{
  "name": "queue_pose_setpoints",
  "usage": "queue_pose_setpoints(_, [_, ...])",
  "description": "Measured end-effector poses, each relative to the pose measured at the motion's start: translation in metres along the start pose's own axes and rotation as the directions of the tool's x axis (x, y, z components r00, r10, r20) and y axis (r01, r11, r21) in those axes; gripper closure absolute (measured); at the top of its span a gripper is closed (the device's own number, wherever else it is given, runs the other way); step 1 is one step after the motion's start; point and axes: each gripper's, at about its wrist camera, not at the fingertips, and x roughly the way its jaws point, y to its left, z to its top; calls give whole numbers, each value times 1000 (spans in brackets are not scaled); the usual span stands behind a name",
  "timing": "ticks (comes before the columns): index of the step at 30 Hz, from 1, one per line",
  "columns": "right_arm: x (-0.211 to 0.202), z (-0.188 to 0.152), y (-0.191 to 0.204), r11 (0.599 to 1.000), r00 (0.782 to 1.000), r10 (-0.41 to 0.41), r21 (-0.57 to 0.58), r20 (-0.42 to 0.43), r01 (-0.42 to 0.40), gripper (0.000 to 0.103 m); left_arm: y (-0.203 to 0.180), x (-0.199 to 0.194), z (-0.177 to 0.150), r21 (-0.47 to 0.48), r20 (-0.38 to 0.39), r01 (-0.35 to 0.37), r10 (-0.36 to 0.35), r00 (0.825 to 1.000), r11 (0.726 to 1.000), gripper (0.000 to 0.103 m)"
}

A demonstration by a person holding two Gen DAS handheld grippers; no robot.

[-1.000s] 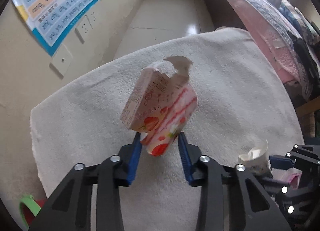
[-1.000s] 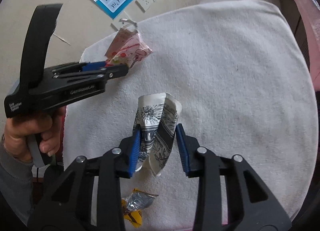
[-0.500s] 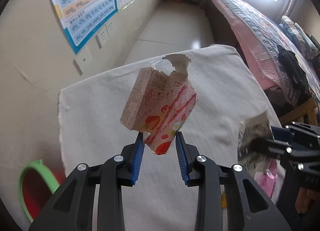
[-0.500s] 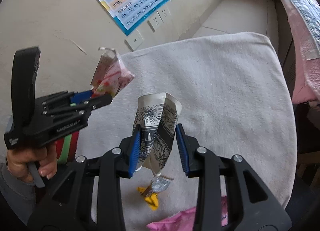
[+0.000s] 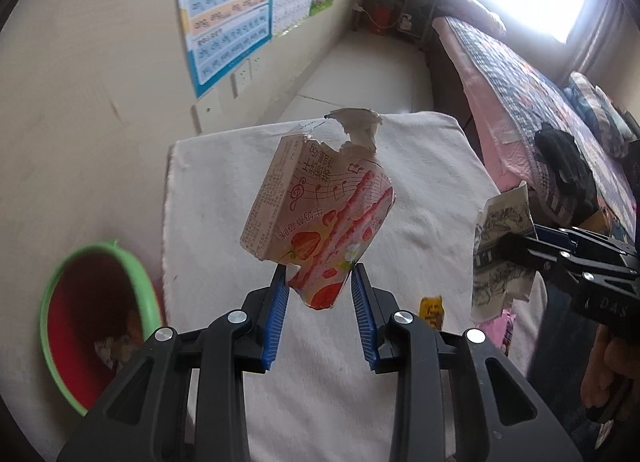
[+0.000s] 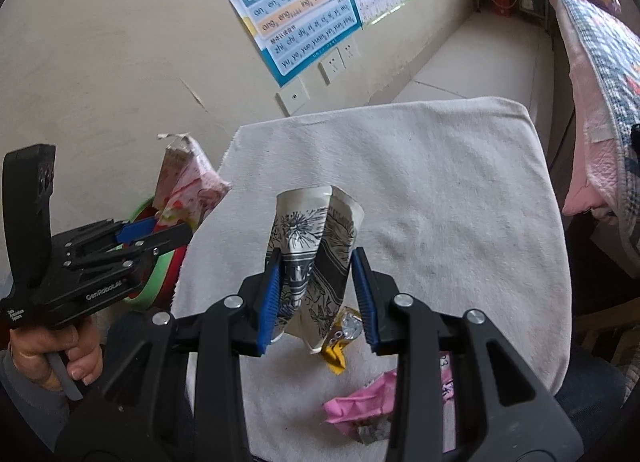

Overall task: Collect trash
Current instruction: 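Carry the pink candy wrapper and silver-black wrapper to the red bucket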

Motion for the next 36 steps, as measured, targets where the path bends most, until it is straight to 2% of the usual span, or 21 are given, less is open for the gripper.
queue_pose_setpoints(17, [-31,8,80,983,997,21,-186,76,-6,69,48,-59,-45,-145,104,7,8,995,989,73])
queue_pose_setpoints(21, [-28,8,96,977,997,47,-209,63,-33,69,64,-69,-53,-193,131,22,3,991,981,73])
queue_pose_setpoints(36, [-10,20,175,939,993,111,-333,51,-88,69,147,-91,-81,-354,181,5,64,981,935,72])
